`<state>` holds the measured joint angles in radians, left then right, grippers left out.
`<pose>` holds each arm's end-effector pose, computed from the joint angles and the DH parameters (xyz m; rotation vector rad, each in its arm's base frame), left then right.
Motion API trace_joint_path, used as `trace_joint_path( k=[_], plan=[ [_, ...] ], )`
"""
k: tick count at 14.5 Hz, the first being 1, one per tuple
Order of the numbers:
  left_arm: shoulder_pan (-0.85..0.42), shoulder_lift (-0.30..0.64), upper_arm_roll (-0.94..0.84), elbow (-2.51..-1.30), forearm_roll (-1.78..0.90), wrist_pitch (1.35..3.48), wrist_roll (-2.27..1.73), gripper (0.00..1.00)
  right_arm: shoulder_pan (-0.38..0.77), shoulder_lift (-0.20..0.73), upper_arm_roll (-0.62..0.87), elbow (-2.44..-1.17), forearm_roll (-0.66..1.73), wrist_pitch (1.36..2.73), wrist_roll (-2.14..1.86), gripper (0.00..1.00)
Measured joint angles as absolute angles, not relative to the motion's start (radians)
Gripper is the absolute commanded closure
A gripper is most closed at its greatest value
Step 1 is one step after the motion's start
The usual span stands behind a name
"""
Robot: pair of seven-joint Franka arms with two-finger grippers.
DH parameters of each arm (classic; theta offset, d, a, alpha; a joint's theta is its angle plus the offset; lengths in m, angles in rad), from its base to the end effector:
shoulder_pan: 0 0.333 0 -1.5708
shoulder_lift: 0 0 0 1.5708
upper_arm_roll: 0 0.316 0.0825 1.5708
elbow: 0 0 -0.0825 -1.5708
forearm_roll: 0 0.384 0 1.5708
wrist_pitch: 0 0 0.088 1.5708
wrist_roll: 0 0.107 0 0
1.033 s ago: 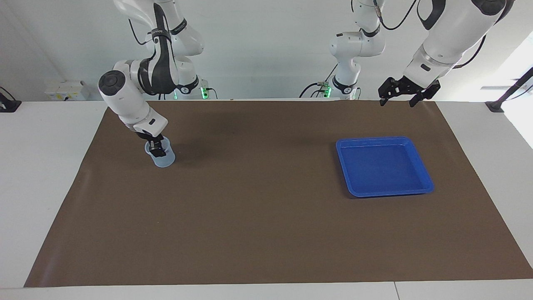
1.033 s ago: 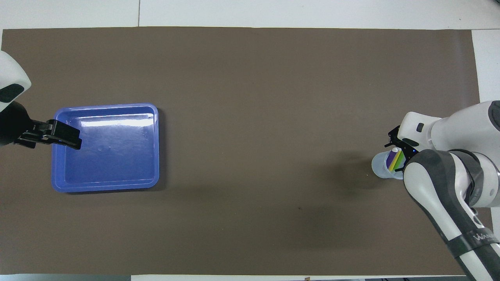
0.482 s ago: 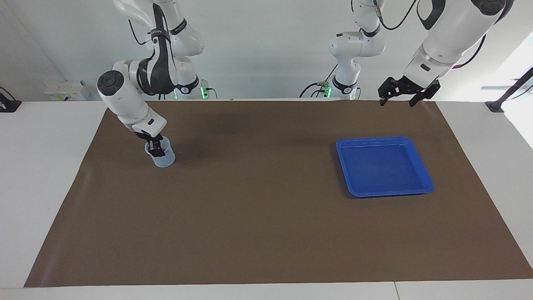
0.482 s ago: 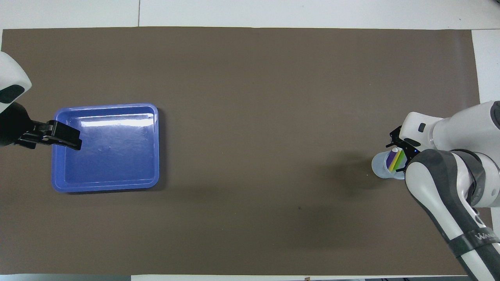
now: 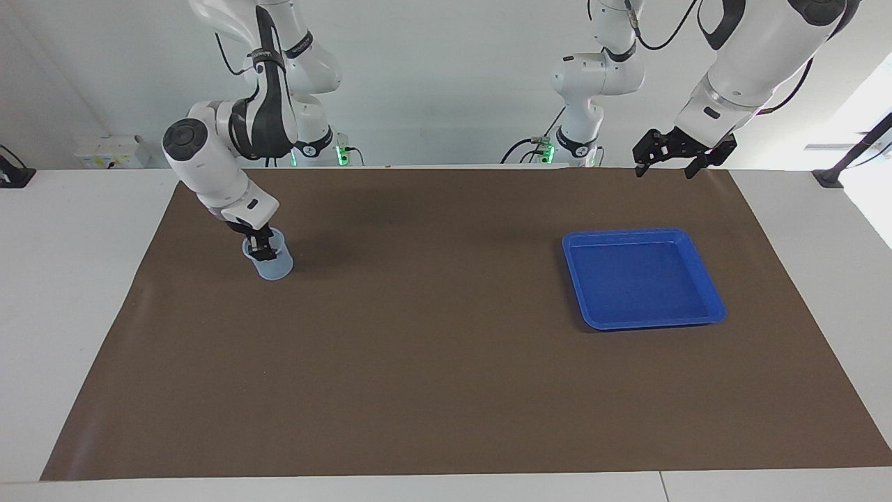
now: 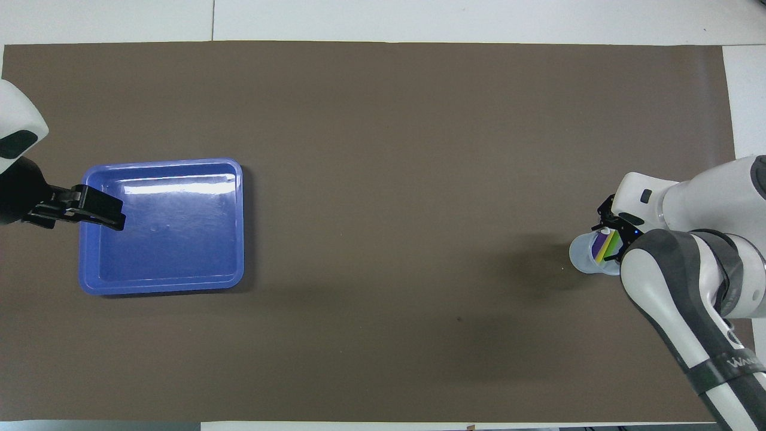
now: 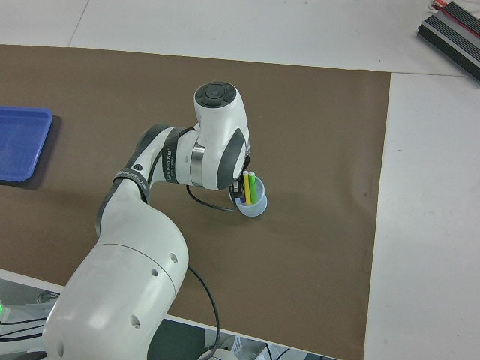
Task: Right arm passes pens to left for tray arrangement
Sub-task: 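Grasp the purple pen in the cup with the right gripper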
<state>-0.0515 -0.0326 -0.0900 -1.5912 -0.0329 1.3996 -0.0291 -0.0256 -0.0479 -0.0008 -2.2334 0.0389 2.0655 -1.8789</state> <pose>0.5192 -0.0788 0.6191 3.1101 -0.1792 -0.2515 0.5030 -0.0112 0.3818 -1.8416 -2.3985 0.0644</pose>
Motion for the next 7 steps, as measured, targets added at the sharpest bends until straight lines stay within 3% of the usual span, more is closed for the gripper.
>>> trace_joint_path(
  k=[7],
  plan=[
    [-0.051,-0.033,-0.09,-1.591,-0.033,1.4,-0.029,0.0,-0.029,-0.051,-0.001,-2.233,0.039,2.065,-1.879,0.45]
  ],
)
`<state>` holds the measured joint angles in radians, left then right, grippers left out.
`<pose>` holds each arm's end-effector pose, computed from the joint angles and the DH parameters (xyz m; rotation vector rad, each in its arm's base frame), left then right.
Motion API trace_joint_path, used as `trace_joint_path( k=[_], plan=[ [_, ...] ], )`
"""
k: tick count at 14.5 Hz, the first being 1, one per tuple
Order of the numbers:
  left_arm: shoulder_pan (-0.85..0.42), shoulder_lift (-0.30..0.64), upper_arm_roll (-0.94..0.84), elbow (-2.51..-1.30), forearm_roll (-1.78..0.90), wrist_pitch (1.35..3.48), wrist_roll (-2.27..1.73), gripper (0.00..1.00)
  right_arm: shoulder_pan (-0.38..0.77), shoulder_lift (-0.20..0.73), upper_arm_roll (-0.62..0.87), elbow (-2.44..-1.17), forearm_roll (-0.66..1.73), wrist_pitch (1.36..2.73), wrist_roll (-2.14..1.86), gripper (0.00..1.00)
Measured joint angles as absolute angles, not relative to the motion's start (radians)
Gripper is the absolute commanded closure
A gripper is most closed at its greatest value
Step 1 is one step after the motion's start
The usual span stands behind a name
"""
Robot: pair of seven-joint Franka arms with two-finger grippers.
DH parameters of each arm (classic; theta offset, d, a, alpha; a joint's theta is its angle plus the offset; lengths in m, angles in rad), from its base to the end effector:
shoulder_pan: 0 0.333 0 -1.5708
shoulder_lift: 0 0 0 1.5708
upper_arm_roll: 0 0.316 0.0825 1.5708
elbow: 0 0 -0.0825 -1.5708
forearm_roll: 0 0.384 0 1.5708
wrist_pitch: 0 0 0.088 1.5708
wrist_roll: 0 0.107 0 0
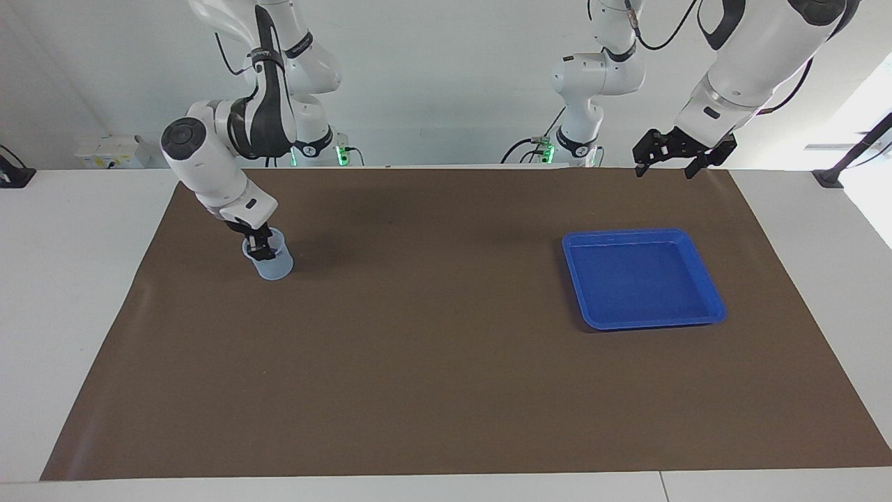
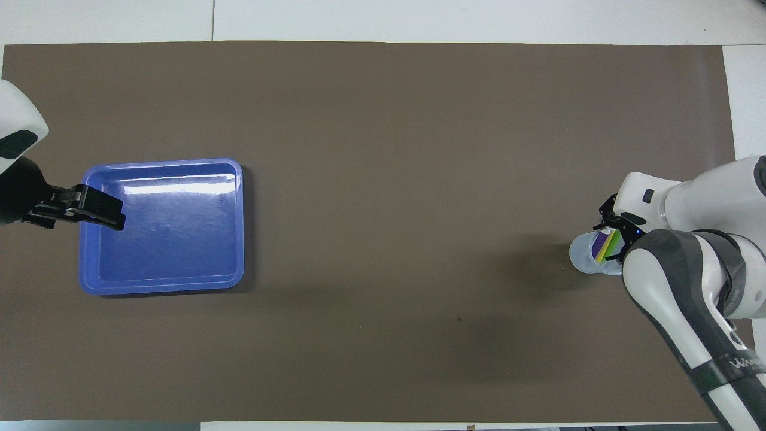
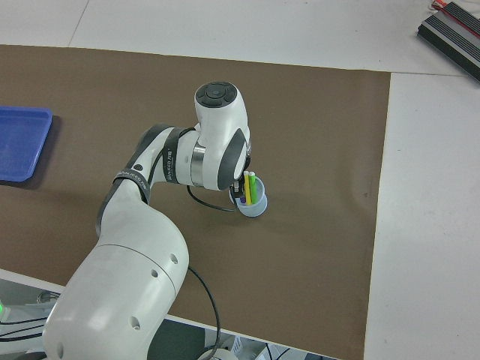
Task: Right arm passes pens to left for tray arrangement
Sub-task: 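Grasp the purple pen in the cup with the right gripper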
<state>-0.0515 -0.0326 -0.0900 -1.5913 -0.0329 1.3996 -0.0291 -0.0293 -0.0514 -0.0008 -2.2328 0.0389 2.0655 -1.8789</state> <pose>0.5192 -0.0788 0.6191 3.1101 -0.1792 -0.2516 0.5030 -0.0131 0.3838 -1.8480 -2.3978 0.0605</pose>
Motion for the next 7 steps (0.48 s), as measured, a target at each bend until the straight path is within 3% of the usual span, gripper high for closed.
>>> trace_joint_path(
  k=[7],
  plan=[
    [-0.051,-0.033,-0.09,-1.591,-0.033,1.4,-0.029,0.0,-0.03,-0.053,-0.001,-2.233,0.039,2.065,-1.879,0.61]
  ],
)
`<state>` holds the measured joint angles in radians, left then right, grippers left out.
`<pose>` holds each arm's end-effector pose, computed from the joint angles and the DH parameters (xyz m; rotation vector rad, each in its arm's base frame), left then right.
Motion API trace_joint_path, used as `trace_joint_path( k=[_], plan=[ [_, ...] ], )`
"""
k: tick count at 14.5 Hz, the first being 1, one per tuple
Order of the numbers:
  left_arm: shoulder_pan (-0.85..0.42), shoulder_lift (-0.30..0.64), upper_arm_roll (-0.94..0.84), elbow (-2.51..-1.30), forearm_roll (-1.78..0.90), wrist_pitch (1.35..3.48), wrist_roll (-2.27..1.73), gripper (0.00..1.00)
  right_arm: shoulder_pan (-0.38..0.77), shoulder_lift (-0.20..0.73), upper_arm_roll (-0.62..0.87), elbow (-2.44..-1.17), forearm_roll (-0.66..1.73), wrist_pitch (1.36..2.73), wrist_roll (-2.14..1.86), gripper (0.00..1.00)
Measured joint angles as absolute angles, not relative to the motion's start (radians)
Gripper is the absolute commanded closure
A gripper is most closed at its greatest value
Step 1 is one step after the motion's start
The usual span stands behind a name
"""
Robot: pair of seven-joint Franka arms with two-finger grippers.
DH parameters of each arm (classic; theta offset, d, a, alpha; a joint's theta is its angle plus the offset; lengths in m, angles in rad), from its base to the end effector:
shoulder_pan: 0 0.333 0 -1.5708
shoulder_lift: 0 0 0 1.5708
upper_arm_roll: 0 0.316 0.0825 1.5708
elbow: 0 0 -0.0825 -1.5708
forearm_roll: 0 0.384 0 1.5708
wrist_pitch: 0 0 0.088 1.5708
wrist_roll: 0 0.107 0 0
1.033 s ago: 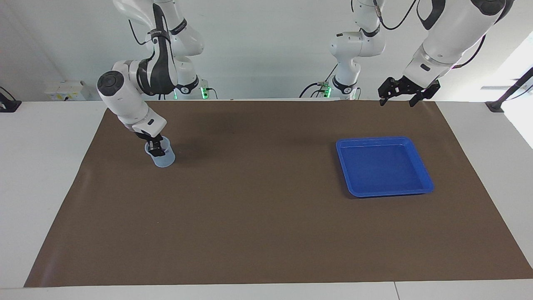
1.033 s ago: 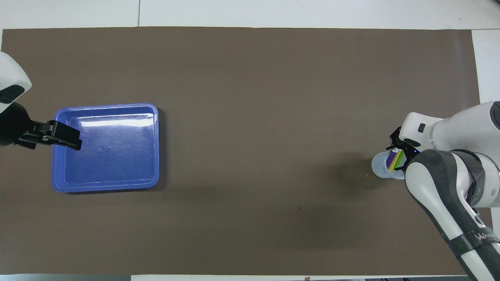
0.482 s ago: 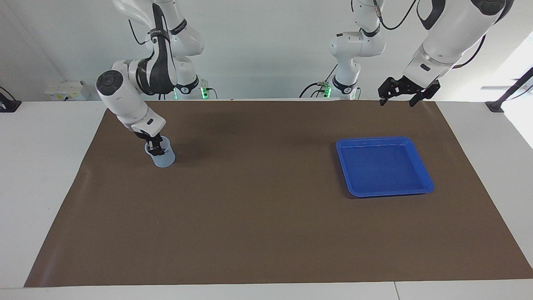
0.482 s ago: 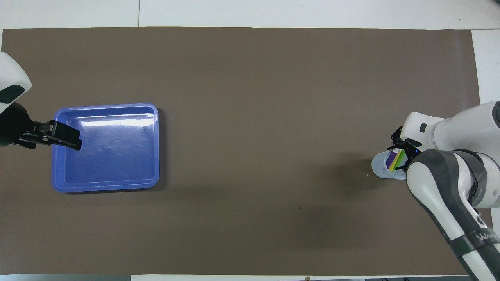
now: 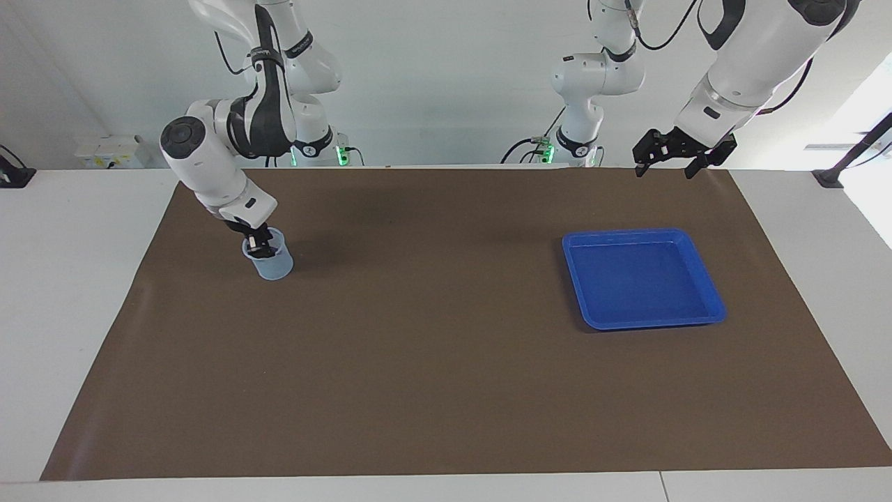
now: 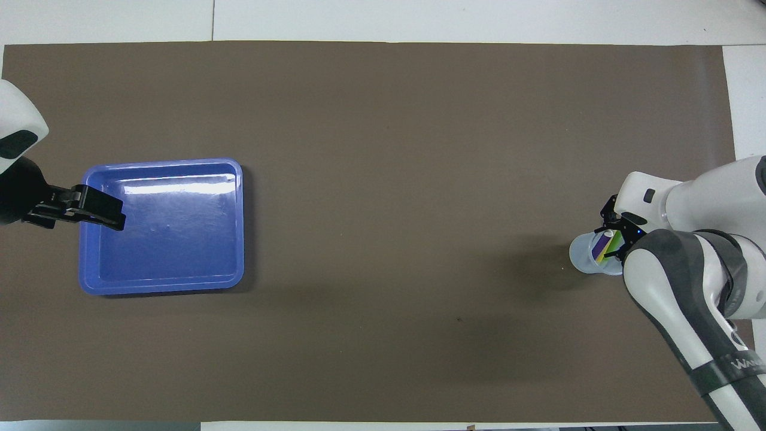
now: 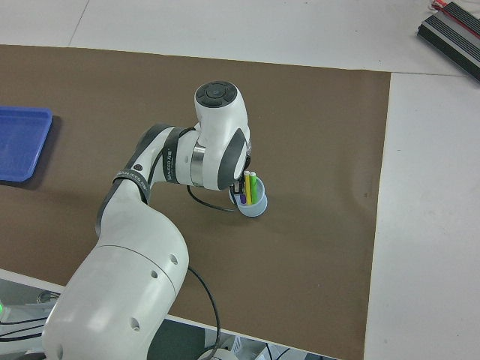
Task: Right arm passes pens to left for tray arrangement
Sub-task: 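Grasp the purple pen in the cup with the right gripper, then pull the purple pen up out of the cup with the right gripper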
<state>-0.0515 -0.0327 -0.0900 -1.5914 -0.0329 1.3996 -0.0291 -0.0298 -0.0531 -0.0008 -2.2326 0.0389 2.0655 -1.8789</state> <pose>0.5192 -0.0788 0.6191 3.1101 -0.1792 -0.2516 0.5029 -0.0134 0.3848 -1.8495 -2.3986 0.0588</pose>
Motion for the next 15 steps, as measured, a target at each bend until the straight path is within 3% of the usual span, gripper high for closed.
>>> trace_joint_path(
  k=[12,15],
  plan=[
    [-0.051,-0.033,-0.09,-1.591,-0.033,1.4,-0.029,0.0,-0.045,-0.058,-0.004,-2.227,0.039,2.058,-1.879,0.98],
    [-0.051,-0.033,-0.09,-1.591,-0.033,1.4,-0.029,0.0,-0.045,-0.059,-0.004,-2.203,0.039,2.017,-1.879,1.0]
  ],
)
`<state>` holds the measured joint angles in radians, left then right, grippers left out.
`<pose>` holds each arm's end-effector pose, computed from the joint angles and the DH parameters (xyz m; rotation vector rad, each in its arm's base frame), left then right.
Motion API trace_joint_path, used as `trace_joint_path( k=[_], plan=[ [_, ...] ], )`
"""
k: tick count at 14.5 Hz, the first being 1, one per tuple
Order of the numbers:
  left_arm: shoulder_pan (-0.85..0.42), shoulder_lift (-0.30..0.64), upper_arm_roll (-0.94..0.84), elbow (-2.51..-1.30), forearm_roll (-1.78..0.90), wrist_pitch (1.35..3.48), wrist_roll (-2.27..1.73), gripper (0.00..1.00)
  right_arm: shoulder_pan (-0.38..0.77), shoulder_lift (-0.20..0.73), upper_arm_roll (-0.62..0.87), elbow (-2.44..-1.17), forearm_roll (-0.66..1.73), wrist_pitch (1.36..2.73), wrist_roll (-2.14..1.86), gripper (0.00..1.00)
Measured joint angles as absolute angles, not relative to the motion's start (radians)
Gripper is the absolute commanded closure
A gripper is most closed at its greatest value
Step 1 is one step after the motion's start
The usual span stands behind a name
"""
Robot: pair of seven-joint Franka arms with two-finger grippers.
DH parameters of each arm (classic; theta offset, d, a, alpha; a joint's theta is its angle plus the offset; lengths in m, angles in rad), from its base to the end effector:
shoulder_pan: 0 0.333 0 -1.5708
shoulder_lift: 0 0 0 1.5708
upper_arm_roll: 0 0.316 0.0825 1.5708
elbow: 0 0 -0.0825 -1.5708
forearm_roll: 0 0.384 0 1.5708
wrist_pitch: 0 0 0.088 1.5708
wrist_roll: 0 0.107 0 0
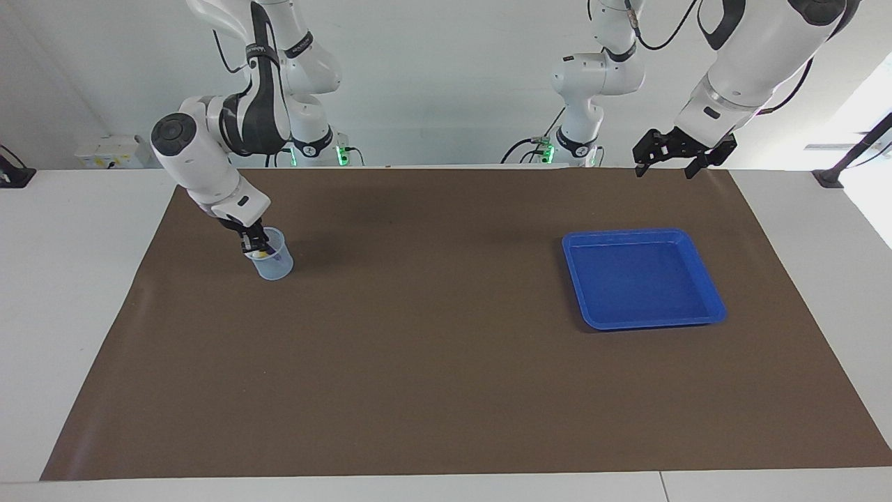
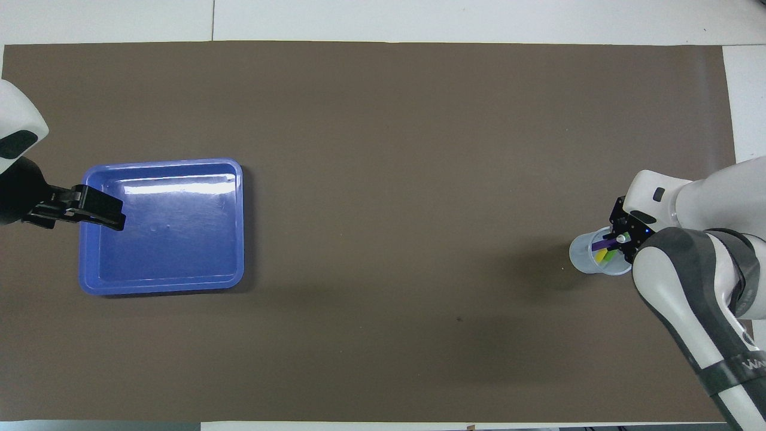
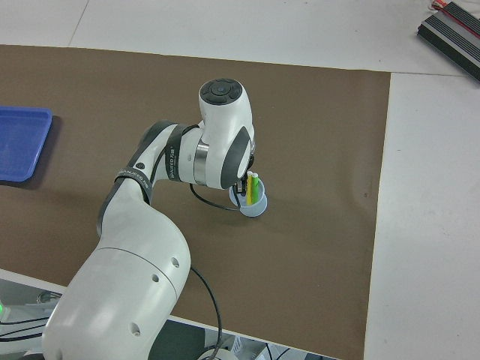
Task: Right arm passes pens to left for tray arrangement
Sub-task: 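Pull the purple pen up out of the cup with the right gripper, then carry the purple pen toward the left gripper while the left gripper approaches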
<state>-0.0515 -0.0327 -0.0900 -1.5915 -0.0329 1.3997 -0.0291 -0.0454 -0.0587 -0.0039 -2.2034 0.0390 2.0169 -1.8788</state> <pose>0.5192 -0.0788 0.6190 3.1101 -0.1792 -0.2516 0.5043 -0.0226 0.3968 -1.8626 -2.3725 0.0675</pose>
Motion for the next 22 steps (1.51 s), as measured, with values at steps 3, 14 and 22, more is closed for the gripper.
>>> trace_joint_path(
  k=[3,14,22],
  plan=[
    [-0.051,-0.033,-0.09,-1.593,-0.033,1.401,-0.029,0.0,-0.058,-0.061,-0.006,-2.165,0.04,1.94,-1.879,1.0],
    [-0.052,-0.059,-0.091,-1.646,-0.078,1.412,-0.085,0.0,-0.132,-0.145,-0.006,-1.899,0.287,1.509,-1.348,1.0],
    [-0.063,-0.068,-0.129,-1.684,-0.381,1.556,-0.866,0.01,-0.047,-0.133,0.043,-1.901,0.575,1.62,-0.482,1.0]
  ],
)
